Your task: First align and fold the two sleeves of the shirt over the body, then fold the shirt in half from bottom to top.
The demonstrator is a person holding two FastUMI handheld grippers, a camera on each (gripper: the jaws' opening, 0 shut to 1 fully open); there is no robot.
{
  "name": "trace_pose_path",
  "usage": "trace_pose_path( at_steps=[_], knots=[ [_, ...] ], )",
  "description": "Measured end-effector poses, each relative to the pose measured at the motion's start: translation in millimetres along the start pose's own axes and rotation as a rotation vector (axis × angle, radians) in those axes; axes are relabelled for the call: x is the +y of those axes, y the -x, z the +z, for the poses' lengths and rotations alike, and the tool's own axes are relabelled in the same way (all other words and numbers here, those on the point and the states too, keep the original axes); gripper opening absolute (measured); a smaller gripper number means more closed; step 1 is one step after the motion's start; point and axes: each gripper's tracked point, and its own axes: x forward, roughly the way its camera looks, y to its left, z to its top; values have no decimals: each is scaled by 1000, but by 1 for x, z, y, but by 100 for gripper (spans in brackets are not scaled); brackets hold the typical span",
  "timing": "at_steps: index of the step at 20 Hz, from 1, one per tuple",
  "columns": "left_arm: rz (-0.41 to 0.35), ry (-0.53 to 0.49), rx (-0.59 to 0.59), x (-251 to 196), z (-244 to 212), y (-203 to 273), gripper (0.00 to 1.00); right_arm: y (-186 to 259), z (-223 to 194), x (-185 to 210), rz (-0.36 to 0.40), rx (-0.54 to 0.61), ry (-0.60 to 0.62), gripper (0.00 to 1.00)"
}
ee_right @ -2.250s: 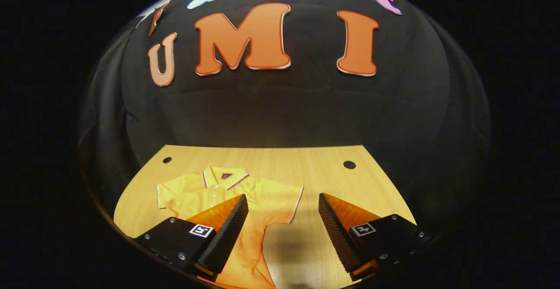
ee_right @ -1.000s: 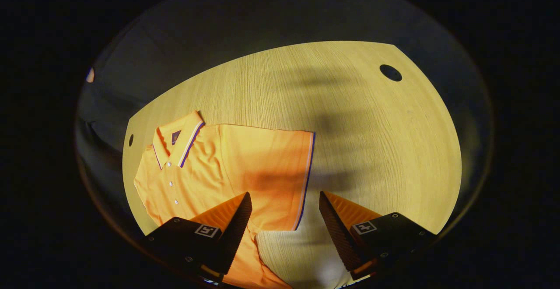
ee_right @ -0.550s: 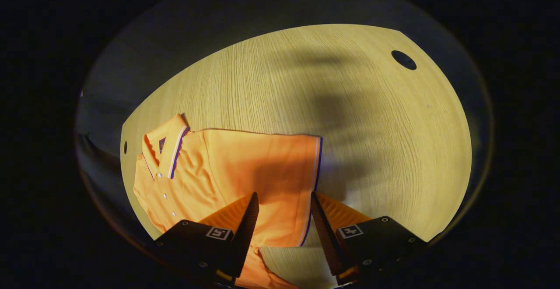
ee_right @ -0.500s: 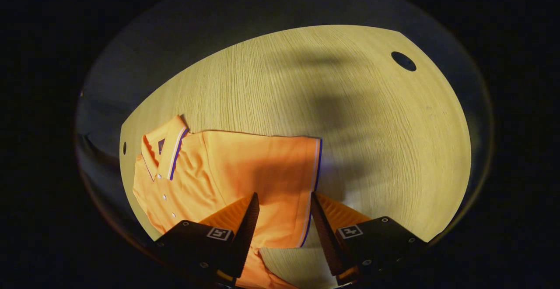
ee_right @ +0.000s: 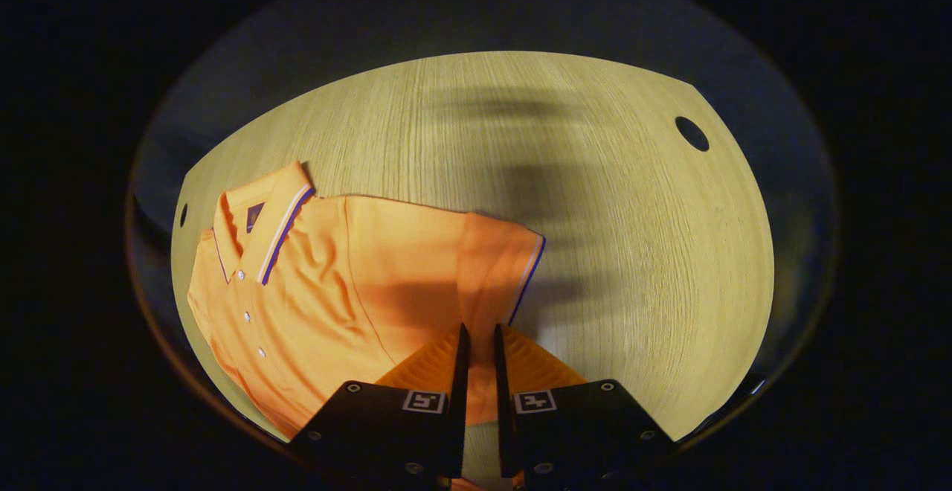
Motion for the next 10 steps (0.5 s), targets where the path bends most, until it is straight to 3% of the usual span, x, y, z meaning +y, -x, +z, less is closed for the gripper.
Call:
trace_pose_path(
  at_steps=[5, 10],
  knots=[
    [12, 29, 14, 7, -7, -1, 97, 32, 23, 26, 114, -100, -46, 19],
    [13, 35, 14, 10, -10, 3, 97, 65, 29, 74, 224, -141, 15, 19]
  ],
)
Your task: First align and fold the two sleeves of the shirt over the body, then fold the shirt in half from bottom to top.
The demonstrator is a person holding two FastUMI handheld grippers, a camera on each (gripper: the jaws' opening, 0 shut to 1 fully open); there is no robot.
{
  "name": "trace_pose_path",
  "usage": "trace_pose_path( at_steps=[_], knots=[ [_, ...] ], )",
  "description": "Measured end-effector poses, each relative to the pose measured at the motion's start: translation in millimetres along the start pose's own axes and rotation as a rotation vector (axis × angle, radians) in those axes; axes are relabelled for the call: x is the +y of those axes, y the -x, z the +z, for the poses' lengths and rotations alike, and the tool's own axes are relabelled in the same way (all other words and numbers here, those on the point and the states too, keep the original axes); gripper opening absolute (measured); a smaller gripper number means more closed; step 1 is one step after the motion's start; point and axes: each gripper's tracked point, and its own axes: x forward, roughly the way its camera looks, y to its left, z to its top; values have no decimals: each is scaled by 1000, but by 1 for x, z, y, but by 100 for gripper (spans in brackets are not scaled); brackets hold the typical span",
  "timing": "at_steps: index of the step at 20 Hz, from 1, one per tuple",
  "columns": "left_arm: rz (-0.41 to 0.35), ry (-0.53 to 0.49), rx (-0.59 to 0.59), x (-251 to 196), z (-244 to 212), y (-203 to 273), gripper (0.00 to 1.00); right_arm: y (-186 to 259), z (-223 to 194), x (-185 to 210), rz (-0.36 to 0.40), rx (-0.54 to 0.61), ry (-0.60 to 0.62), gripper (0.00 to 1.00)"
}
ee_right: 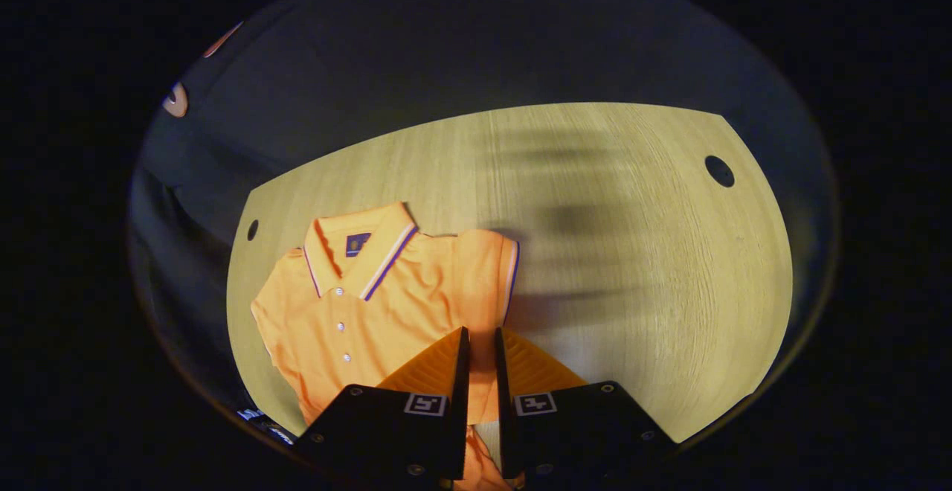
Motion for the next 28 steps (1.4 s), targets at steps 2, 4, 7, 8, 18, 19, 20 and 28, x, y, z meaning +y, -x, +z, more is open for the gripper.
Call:
trace_pose_path(
  at_steps=[2, 4, 7, 8, 18, 19, 20, 28],
  knots=[
    [4, 1, 1, 4, -2, 3, 97, 2, -3, 28, 57, 11, -2, 19],
    [8, 3, -3, 8, -3, 5, 97, 6, -2, 57, 127, -1, -6, 19],
    [25, 4, -5, 17, -5, 9, 97, 18, -9, 93, 227, 14, -7, 32],
    [28, 11, -5, 19, -6, 11, 97, 22, -12, 101, 251, 17, 1, 34],
    [-44, 44, 65, 15, 0, -46, 97, 123, -25, 71, 213, -281, 101, 78],
    [-65, 46, 80, 13, 1, -58, 97, 137, -24, 65, 195, -328, 112, 83],
    [-86, 55, 103, 11, -3, -73, 97, 154, -23, 63, 180, -379, 121, 84],
    [-187, 158, 456, 0, -65, -199, 98, 248, -47, 41, -18, -724, 150, 87]
  ],
)
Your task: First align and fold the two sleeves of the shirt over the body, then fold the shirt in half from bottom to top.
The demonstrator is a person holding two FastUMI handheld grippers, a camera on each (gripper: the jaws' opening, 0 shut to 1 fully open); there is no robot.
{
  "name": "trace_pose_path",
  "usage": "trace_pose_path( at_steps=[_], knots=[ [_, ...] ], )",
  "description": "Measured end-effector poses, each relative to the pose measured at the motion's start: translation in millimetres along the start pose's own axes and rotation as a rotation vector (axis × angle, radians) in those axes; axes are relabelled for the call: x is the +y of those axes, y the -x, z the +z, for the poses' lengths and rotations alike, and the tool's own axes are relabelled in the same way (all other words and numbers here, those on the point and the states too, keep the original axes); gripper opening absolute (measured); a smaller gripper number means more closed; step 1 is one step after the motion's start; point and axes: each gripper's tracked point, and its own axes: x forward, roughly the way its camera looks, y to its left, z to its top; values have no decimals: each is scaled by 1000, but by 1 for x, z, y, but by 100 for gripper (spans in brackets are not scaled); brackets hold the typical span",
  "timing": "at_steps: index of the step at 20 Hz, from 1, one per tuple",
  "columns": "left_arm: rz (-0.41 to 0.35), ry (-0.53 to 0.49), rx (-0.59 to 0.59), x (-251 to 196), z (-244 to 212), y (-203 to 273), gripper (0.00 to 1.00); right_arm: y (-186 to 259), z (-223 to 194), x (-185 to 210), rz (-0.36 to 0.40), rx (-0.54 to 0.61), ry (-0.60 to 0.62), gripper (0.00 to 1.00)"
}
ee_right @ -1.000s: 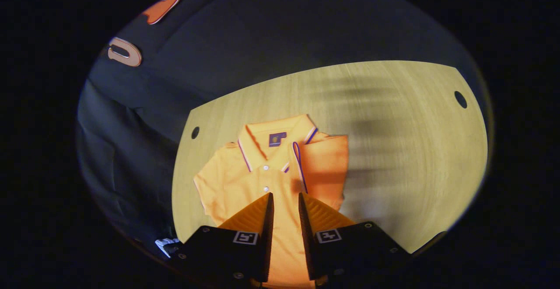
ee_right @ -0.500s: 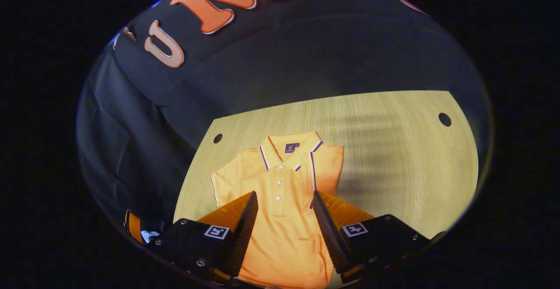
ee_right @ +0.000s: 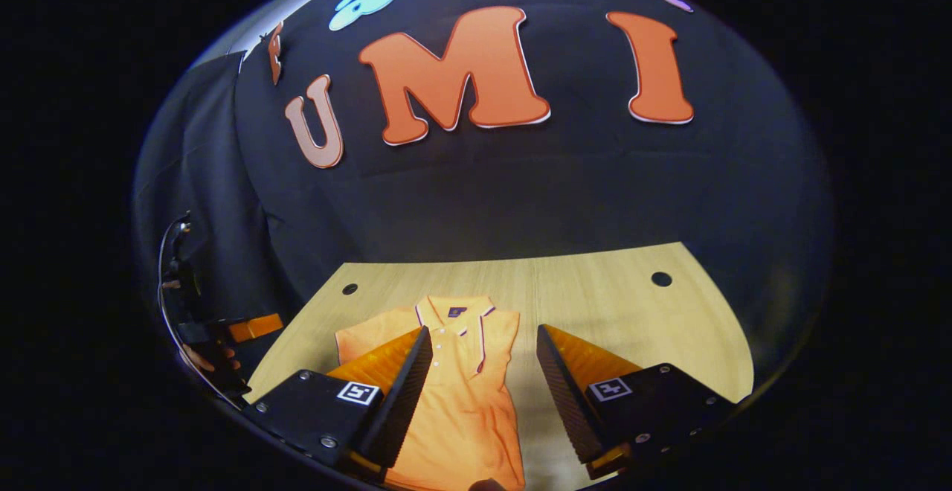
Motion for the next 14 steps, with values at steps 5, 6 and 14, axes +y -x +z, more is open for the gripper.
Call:
trace_pose_path(
  at_steps=[5, 6, 14],
  knots=[
    [-49, 5, 296, 0, -36, -76, 98, 45, 3, -4, -155, -93, 2, 87],
    [-48, 4, 351, 2, -46, -91, 98, 53, 5, -3, -183, -113, 1, 87],
    [6, -61, 604, 16, -89, -173, 98, 117, -5, 6, -376, -176, 54, 87]
  ],
)
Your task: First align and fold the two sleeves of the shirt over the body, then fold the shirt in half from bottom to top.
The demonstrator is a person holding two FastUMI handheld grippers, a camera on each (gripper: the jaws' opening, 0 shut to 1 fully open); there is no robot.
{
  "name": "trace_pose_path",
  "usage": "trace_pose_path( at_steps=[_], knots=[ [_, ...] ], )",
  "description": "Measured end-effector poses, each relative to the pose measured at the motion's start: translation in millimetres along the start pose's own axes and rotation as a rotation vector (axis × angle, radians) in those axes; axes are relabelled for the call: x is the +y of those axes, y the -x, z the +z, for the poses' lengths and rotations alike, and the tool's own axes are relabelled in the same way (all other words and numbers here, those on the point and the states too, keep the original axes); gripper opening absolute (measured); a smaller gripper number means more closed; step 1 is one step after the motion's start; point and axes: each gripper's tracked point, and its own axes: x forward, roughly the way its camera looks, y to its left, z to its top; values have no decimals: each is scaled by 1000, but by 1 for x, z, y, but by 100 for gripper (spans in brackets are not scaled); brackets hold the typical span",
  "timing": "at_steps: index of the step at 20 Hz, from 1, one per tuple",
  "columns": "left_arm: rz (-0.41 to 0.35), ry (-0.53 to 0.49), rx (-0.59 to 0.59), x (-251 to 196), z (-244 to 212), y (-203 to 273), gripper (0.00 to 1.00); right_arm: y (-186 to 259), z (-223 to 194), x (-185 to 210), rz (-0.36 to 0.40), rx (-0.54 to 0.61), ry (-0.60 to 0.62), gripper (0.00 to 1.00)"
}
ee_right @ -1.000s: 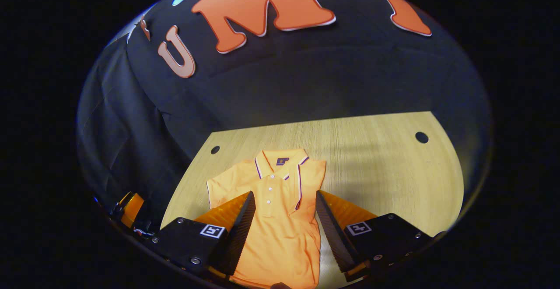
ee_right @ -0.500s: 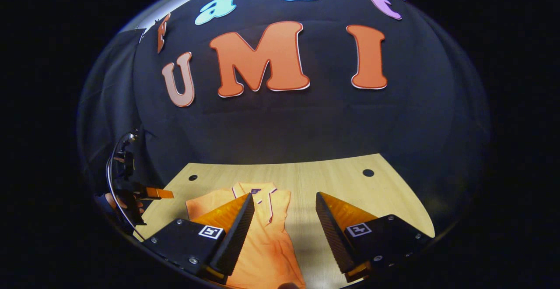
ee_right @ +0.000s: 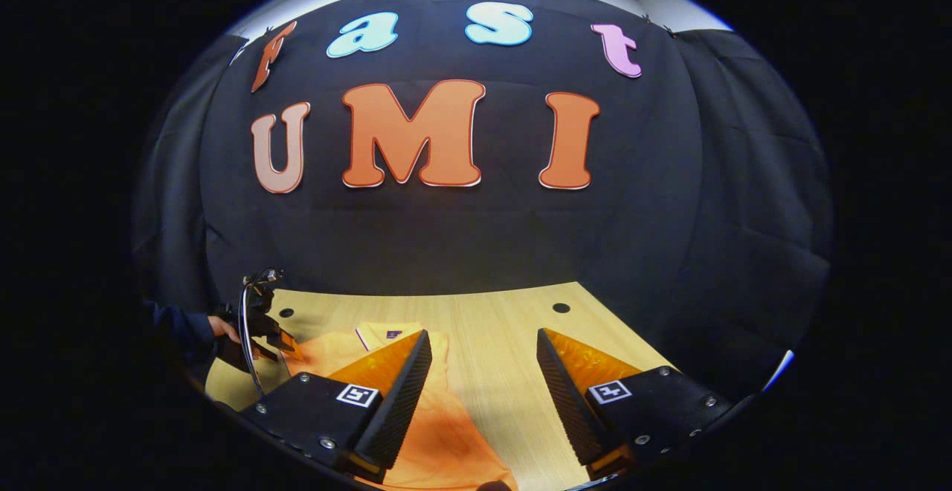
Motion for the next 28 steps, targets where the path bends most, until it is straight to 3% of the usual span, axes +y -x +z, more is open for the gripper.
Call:
trace_pose_path(
  at_steps=[6, 8, 9, 10, 11, 13, 20, 28],
  knots=[
    [95, -100, 70, 3, 0, -13, 95, 24, -9, -5, -46, 27, 20, 88],
    [88, -124, 70, -3, 2, -14, 94, 25, -13, -6, -50, 32, 16, 88],
    [81, -144, 80, -6, 1, -12, 83, 26, -15, -6, -47, 36, 10, 88],
    [70, -164, 78, -9, 1, -12, 78, 26, -17, -6, -48, 45, 2, 88],
    [55, -167, 67, -14, 5, -14, 62, 26, -18, -6, -43, 47, -4, 88],
    [35, -175, 70, -16, 2, -15, 16, 26, -20, -7, -41, 48, -4, 88],
    [-70, -307, -113, -53, 37, 31, 14, 23, -31, -18, -44, 84, -7, 88],
    [-156, -471, -183, -137, 43, 54, 14, 20, -35, -20, -38, 101, -13, 88]
  ],
)
